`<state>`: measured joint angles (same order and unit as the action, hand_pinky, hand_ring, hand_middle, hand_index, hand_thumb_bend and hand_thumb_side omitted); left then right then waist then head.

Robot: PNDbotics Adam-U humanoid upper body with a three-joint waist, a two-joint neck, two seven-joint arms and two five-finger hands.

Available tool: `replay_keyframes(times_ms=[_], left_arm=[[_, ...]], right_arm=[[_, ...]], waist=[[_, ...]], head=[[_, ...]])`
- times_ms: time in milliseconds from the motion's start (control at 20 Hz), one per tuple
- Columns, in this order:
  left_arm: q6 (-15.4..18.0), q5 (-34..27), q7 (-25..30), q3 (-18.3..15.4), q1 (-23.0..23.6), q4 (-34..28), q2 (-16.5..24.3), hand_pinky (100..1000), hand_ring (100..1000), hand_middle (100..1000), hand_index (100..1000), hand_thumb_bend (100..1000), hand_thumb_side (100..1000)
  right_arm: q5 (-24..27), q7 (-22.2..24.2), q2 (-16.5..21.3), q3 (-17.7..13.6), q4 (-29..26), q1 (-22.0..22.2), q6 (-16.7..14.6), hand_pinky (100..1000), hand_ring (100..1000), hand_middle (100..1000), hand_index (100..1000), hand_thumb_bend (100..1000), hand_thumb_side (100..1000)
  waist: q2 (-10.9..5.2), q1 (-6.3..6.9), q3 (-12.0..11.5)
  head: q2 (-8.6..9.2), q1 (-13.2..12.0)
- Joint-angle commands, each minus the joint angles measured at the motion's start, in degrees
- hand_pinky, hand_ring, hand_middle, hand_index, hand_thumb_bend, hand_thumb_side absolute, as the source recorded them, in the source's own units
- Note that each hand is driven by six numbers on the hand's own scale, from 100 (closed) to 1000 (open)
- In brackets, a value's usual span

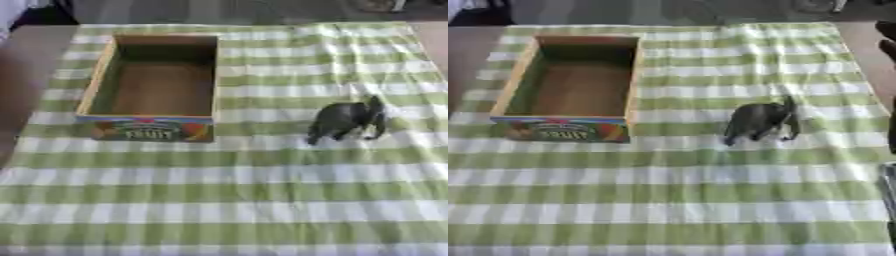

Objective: Pick up objects on the table and place them in the box.

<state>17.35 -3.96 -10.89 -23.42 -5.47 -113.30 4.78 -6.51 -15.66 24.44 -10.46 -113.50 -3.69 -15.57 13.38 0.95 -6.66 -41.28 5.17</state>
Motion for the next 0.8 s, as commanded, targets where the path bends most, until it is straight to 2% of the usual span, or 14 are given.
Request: replay_keyframes(times_ms=[50,200,350,500,700,800], left_arm=[[0.0,0.2,0.1,-0.5,0.0,-1.3,0.5,305,368,642,482,100,724],[0.0,0.2,0.1,-0.4,0.0,-1.3,0.6,306,368,642,482,100,724],[-0.1,0.2,0.2,-0.3,0.1,-1.3,0.8,306,368,643,482,100,725],[-0.1,0.2,0.3,-0.2,0.4,-1.3,1.0,306,368,643,482,100,724],[-0.2,0.2,0.5,-0.1,0.6,-1.3,1.2,305,367,643,481,100,723],[-0.2,0.2,0.6,0.0,0.8,-1.3,1.3,305,367,643,481,100,722]], right_arm=[[-0.4,0.4,0.9,0.0,-1.1,-0.3,-0.1,896,895,780,921,100,1000],[-0.6,0.5,2.0,0.1,-1.1,-0.4,-0.3,897,899,788,927,100,1000],[-2.2,1.6,6.0,0.7,-1.1,-1.1,-0.3,901,907,809,940,100,1000],[-6.2,4.5,12.3,1.7,-1.1,-2.5,-0.2,903,910,829,951,100,1000],[-12.7,7.9,21.3,3.0,-1.1,-5.2,-0.7,908,908,850,954,100,954],[-15.2,8.9,25.2,3.7,-1.1,-6.7,-0.7,908,908,852,950,133,942]], waist=[[-0.59,-0.04,0.0],[-0.68,-0.09,0.0],[-0.93,-0.21,0.0],[-1.22,-0.23,0.0],[-1.52,-0.21,0.0],[-1.63,-0.19,0.0]], head=[[0.1,-0.1],[0.06,0.1],[-0.2,0.3],[-0.45,0.4],[-0.82,0.5],[-0.99,0.5]])
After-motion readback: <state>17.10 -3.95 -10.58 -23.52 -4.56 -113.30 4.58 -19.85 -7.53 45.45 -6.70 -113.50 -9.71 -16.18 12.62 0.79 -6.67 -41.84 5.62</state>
